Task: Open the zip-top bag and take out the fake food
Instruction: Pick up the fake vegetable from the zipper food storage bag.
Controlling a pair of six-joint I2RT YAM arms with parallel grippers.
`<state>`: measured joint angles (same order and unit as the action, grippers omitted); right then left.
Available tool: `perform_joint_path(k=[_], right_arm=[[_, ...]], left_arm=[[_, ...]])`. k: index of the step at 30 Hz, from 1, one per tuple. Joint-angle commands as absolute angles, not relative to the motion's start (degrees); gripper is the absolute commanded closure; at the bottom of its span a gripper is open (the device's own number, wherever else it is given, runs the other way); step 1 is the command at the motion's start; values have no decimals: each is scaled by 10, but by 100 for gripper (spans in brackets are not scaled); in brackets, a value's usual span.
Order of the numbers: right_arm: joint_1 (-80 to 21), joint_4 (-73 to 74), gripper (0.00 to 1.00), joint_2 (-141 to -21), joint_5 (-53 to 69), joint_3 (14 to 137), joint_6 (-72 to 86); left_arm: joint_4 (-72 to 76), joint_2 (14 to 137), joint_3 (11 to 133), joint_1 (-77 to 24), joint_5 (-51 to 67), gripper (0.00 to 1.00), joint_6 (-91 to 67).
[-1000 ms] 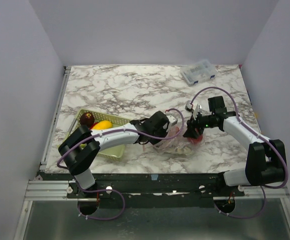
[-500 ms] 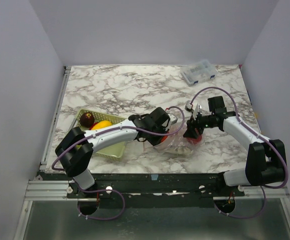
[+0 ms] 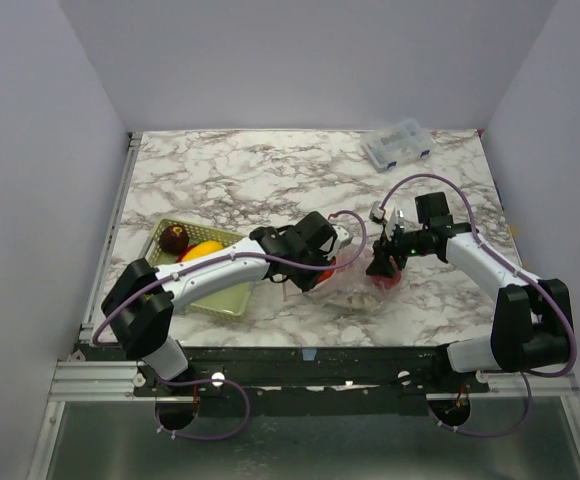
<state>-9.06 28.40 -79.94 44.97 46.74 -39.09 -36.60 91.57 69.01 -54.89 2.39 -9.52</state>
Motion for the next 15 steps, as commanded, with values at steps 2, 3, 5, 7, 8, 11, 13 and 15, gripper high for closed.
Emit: perform_joint_path(k=[2, 3, 5, 7, 8, 11, 13, 15], right_arm=[[-93, 300, 39, -790, 462, 466, -406], [-93, 301, 38, -790, 462, 466, -406], [-93, 302, 34, -789, 463, 465, -407], [-93, 302, 28, -783, 467, 465, -408], [-93, 302, 25, -780, 472, 464, -409], [-94, 313, 20, -765, 502, 465, -418], [-93, 320, 17, -755, 522, 464, -428], [-93, 323, 12, -742, 537, 461, -435]], left_arm=[[-372, 867, 690, -551, 35, 100, -100], [-371, 862, 688, -550, 37, 100, -102], [-369, 854, 684, -549, 44, 100, -106], [-364, 849, 676, -547, 51, 100, -112], [-361, 846, 672, -546, 55, 100, -116], [-353, 840, 658, -545, 66, 100, -126], [-350, 836, 653, -544, 72, 100, -130], [-348, 832, 646, -544, 75, 100, -131]])
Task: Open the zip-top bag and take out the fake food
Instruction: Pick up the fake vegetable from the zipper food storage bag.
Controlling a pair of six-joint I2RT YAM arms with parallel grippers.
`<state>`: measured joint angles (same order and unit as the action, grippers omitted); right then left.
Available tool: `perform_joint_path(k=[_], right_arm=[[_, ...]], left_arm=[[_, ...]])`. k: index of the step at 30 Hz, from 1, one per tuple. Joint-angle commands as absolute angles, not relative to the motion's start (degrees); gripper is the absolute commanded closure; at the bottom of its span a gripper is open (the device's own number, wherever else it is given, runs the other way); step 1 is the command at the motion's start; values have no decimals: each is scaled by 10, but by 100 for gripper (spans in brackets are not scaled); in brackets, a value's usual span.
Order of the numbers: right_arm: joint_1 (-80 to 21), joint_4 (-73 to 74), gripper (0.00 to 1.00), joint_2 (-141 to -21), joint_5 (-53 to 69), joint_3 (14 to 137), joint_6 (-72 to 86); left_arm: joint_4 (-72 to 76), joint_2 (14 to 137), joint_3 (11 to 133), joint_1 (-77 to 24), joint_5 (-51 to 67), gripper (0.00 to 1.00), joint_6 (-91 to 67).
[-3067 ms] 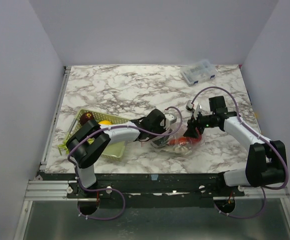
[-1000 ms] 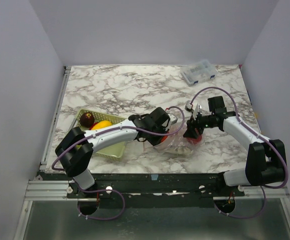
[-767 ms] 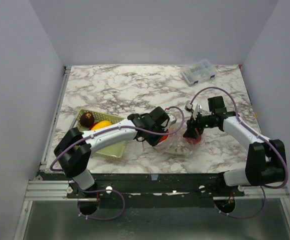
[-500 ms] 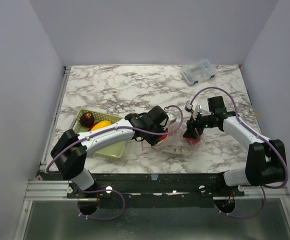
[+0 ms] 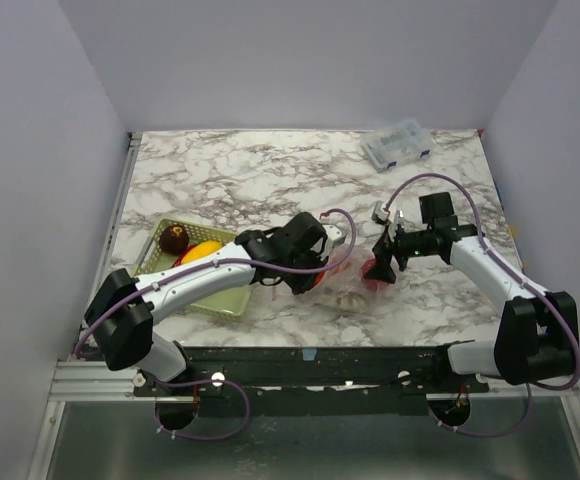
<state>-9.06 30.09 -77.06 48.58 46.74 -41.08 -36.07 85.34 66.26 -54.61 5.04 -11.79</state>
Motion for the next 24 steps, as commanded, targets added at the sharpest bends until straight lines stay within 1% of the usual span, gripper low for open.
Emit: perform_joint_path(k=[1, 3, 6, 13, 16, 21, 24], right_arm=[[-93, 321, 11, -736, 543, 459, -435], [-93, 316, 7, -726, 549, 454, -437], [-93, 302, 4, -719, 551, 443, -443], [-93, 268, 5, -726, 548, 417, -465], [-93, 251, 9, -732, 543, 417, -442], [-93, 227, 24, -739, 528, 416, -409], [-93, 218, 32, -740, 519, 413, -403]], left_arm=[[-346, 830, 642, -544, 77, 100, -131], [-341, 825, 634, -544, 86, 100, -131], [-328, 814, 620, -545, 108, 100, -129], [-325, 793, 605, -545, 128, 100, -128], [-333, 784, 605, -545, 136, 100, -127], [-344, 772, 605, -545, 150, 100, -132], [-344, 766, 601, -544, 158, 100, -135]])
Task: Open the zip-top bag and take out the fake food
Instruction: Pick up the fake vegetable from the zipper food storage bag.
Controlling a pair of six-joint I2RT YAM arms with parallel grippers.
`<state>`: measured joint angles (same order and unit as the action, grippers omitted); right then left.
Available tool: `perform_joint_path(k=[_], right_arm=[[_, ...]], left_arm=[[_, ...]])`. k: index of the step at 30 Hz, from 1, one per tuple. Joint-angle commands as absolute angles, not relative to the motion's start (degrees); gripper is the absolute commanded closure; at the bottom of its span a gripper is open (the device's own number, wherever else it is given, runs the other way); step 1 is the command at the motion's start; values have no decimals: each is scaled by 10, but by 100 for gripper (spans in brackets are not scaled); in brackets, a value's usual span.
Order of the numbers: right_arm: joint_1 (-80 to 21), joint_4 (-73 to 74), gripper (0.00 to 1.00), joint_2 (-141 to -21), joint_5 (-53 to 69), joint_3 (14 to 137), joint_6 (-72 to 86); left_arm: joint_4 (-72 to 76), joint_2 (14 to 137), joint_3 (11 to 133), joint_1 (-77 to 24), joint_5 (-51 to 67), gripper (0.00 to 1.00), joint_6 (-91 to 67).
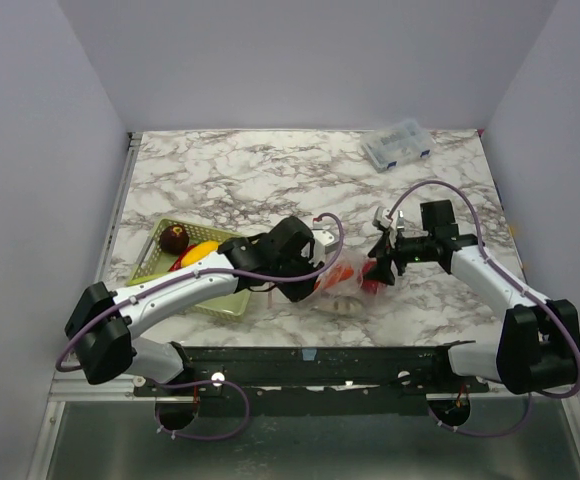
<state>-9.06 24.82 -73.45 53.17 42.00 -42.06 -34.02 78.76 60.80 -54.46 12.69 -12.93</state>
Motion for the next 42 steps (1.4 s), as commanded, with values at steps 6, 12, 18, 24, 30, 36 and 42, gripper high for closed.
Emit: perform_joint_path(k=[6, 12, 18, 24, 30, 36, 42], right_arm=[[-93, 218, 53, -742, 532, 413, -405], [-93, 254, 87, -752, 536, 429, -431], [-93, 252, 100, -739, 495, 441, -411], [-93, 217, 100, -704, 458, 426, -385], [-93, 217, 100, -707, 450, 426, -385], [-93, 216, 100, -706, 440, 427, -384], [-93, 210, 100, -704, 431, 426, -379]], left_arm=[[-329, 758, 588, -544, 179, 100, -143], [-329, 756, 591, -544, 178, 100, -143], [-347, 737, 586, -544, 159, 100, -149], [-364, 715, 572, -544, 145, 100, -159], [-373, 696, 566, -544, 141, 100, -170], [-386, 673, 567, -542, 126, 100, -185], [-405, 653, 556, -534, 110, 100, -202]])
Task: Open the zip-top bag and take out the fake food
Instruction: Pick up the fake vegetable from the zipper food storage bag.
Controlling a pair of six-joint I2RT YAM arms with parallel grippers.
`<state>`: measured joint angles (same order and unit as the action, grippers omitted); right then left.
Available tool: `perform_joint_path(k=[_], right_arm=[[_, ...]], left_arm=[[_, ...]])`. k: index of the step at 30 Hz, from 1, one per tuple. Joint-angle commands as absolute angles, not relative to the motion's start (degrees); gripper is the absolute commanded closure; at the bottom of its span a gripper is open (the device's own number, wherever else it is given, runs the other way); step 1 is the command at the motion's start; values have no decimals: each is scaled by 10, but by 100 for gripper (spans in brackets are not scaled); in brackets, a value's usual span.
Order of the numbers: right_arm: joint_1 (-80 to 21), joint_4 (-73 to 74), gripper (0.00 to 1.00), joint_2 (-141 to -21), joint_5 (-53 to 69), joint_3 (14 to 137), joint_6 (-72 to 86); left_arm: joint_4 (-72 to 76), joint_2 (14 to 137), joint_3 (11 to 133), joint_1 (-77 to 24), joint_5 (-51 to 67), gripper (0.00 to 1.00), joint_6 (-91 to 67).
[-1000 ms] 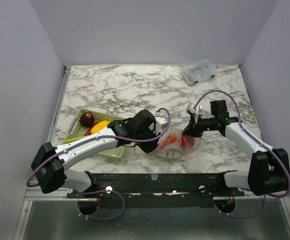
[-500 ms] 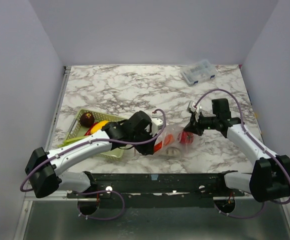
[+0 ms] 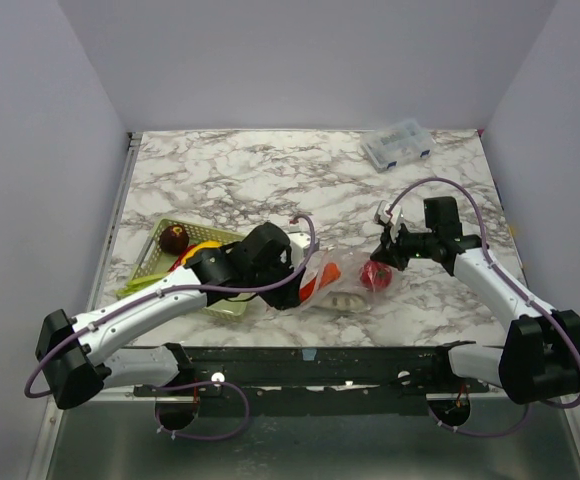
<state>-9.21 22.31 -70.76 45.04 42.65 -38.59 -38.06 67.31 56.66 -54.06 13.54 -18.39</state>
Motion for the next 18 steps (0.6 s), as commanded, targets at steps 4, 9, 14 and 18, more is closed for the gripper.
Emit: perform_joint_path(k=[4, 9, 14, 18], right_arm=[[-93, 210, 100, -705, 430, 426, -379], [-93, 210, 100, -706, 428, 426, -379], [-93, 209, 100, -709, 418, 427, -378], [-93, 208, 100, -713, 410, 429, -377]], left_arm=[[-424, 637, 554, -529, 97, 100, -204], [-447, 623, 560, -523, 78, 100, -198], [-472, 614, 569, -519, 59, 100, -187], [-490, 600, 572, -517, 41, 100, -172]])
